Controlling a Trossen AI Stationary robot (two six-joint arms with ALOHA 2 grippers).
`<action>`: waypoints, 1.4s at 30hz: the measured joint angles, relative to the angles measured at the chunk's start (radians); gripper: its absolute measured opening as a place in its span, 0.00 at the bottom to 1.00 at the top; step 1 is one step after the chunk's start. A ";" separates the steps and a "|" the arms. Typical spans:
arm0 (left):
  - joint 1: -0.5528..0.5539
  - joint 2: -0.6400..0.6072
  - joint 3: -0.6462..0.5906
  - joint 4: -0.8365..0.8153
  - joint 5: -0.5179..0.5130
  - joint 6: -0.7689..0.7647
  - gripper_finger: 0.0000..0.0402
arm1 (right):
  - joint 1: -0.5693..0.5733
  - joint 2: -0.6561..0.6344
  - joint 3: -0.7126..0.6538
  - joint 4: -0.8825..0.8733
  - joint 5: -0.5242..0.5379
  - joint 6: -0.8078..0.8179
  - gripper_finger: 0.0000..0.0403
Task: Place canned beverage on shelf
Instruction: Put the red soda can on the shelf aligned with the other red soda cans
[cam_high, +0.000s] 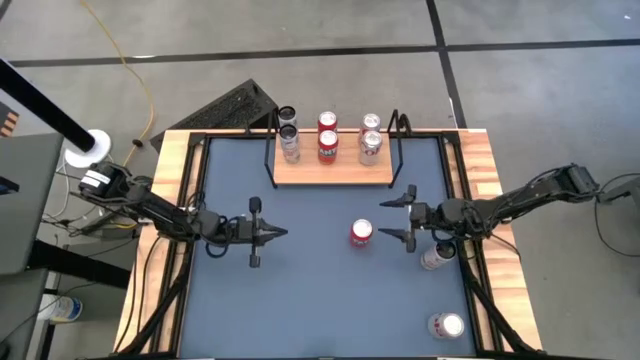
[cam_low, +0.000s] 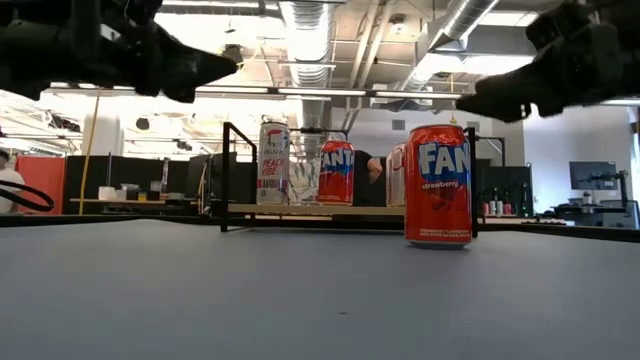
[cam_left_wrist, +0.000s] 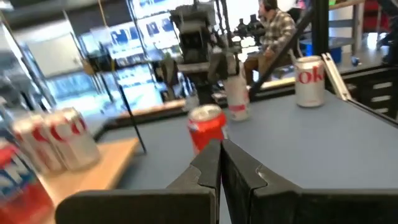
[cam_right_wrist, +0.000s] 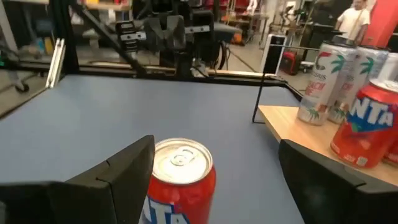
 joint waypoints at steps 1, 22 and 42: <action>0.003 0.000 0.010 0.002 -0.003 0.022 0.00 | -0.003 0.001 -0.017 0.022 0.003 0.009 0.83; 0.014 0.000 0.045 -0.095 0.095 0.032 0.00 | -0.006 0.301 -0.030 0.375 -0.100 -0.065 0.83; 0.014 0.000 0.044 -0.119 0.098 0.013 0.00 | -0.008 0.473 0.117 0.323 -0.175 -0.110 0.83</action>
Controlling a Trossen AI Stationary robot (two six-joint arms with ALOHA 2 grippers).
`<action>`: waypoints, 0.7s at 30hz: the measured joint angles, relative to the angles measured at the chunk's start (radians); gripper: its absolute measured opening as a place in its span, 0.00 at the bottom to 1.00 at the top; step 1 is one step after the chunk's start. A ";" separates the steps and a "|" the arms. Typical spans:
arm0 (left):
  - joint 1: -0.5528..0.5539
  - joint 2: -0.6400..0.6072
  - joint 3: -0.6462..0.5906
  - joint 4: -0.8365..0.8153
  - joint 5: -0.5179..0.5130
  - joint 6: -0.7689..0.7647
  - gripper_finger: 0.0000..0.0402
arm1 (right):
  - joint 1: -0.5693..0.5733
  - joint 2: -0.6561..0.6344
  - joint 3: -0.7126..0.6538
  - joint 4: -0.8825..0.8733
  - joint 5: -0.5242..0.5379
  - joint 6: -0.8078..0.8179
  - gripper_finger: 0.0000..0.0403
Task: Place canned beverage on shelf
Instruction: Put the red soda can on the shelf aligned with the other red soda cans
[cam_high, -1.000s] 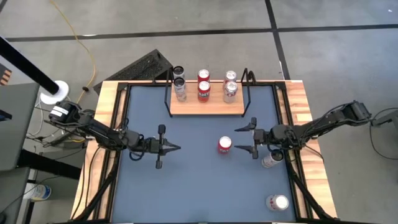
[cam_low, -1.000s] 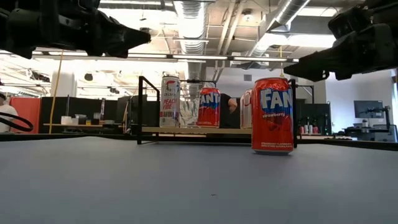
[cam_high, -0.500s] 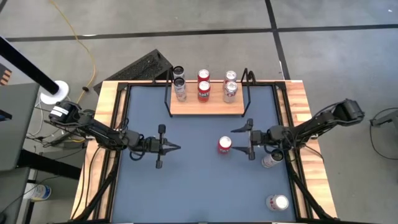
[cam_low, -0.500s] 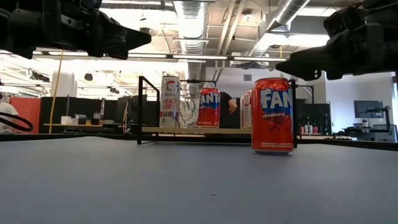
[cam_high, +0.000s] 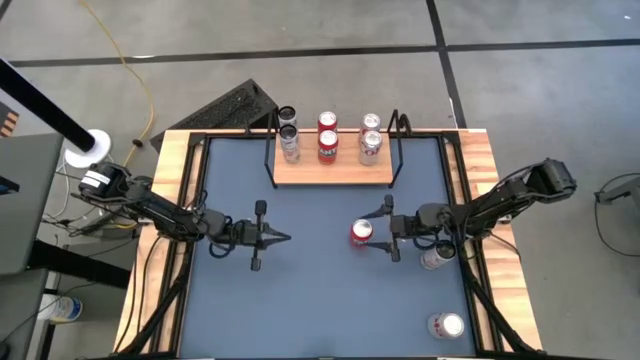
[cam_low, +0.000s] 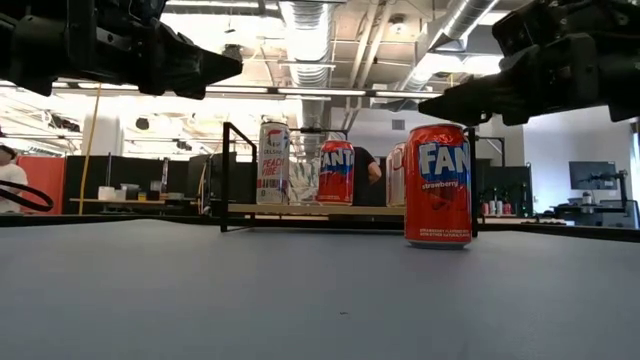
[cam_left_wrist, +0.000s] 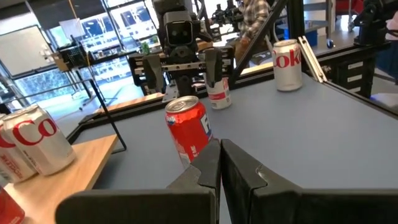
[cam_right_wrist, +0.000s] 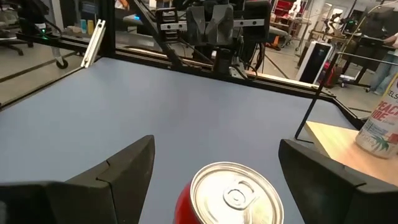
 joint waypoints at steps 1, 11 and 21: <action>0.000 0.000 0.000 0.000 0.000 0.000 0.00 | 0.000 0.000 0.000 0.000 0.000 -0.001 0.83; 0.000 0.000 0.000 -0.001 -0.035 0.001 0.00 | -0.007 -0.001 0.000 -0.011 0.000 -0.009 0.83; 0.004 0.000 0.000 0.002 -0.384 0.082 0.00 | -0.086 -0.001 0.000 -0.055 -0.017 0.038 0.83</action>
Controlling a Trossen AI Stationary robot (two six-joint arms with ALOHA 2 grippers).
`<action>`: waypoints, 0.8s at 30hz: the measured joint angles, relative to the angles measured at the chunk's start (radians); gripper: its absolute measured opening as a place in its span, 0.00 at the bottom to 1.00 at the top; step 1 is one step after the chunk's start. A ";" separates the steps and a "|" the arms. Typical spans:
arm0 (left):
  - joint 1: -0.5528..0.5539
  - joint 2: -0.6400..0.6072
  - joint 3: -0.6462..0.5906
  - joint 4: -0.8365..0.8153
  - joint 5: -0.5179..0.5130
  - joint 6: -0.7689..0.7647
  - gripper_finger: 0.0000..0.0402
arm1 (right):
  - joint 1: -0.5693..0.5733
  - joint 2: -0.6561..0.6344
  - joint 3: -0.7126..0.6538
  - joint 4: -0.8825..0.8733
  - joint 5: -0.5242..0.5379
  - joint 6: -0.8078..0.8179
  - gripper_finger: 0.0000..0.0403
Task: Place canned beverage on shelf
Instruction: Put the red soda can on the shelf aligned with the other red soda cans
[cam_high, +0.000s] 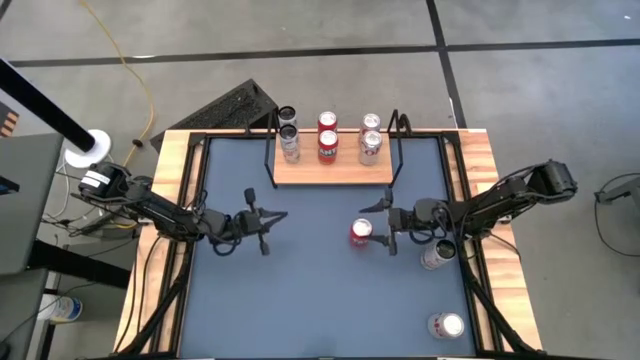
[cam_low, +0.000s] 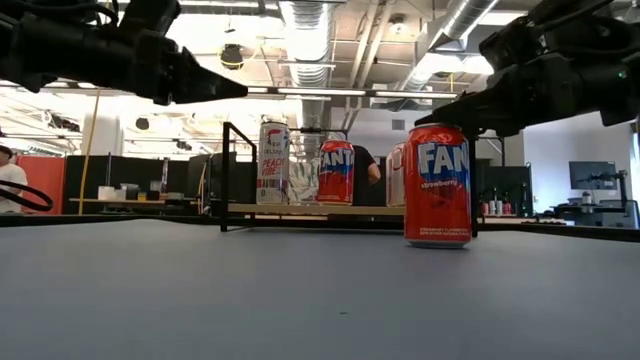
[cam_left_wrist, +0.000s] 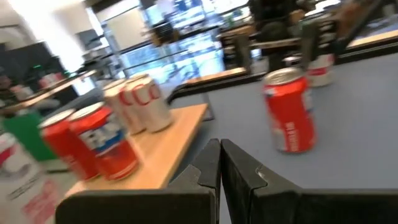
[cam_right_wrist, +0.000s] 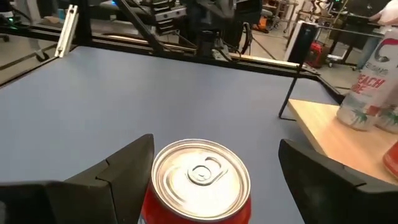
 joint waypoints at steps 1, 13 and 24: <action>0.000 0.000 0.000 -0.001 -0.016 0.005 0.00 | -0.003 0.000 0.000 -0.006 -0.017 0.010 0.83; 0.000 0.000 0.000 -0.253 -0.023 -0.015 0.00 | -0.010 0.010 0.000 -0.041 -0.072 0.034 0.83; 0.045 -0.043 -0.001 -0.176 0.306 -0.039 0.00 | -0.012 0.174 0.063 -0.043 -0.090 0.012 0.83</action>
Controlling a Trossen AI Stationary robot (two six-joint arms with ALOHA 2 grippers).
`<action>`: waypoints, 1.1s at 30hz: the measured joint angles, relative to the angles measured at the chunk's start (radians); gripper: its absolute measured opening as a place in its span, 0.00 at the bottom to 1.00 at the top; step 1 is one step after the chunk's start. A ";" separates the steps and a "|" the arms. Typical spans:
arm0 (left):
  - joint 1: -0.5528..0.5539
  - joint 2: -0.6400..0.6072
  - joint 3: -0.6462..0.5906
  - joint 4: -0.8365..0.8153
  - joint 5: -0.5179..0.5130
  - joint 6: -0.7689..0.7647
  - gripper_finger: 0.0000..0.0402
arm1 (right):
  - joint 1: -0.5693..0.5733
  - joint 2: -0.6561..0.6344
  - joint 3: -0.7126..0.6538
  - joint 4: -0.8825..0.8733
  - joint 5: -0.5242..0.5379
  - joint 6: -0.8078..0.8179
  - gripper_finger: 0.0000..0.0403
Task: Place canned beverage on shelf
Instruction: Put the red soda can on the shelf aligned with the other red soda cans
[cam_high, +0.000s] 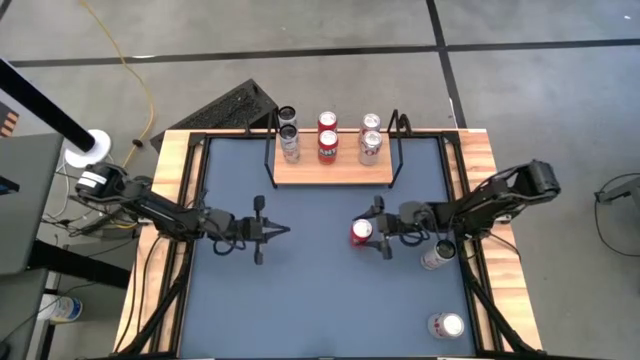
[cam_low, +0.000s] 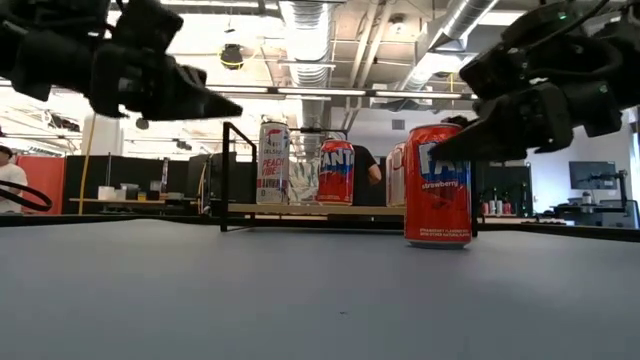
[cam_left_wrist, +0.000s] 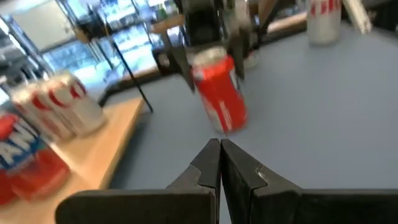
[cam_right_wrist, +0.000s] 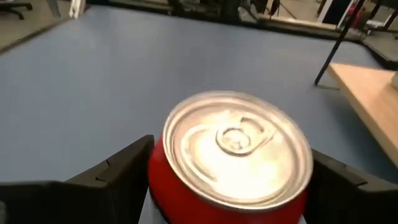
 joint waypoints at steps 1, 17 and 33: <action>0.003 -0.022 0.000 0.000 0.006 0.004 0.00 | 0.000 0.013 0.005 -0.002 0.000 0.000 0.83; 0.016 -0.555 -0.056 -0.348 0.063 -0.164 0.00 | 0.000 0.042 0.013 -0.002 0.000 0.001 0.82; 0.016 -0.706 -0.172 -0.366 0.048 -0.150 0.00 | 0.000 0.014 0.053 -0.012 0.000 -0.024 0.70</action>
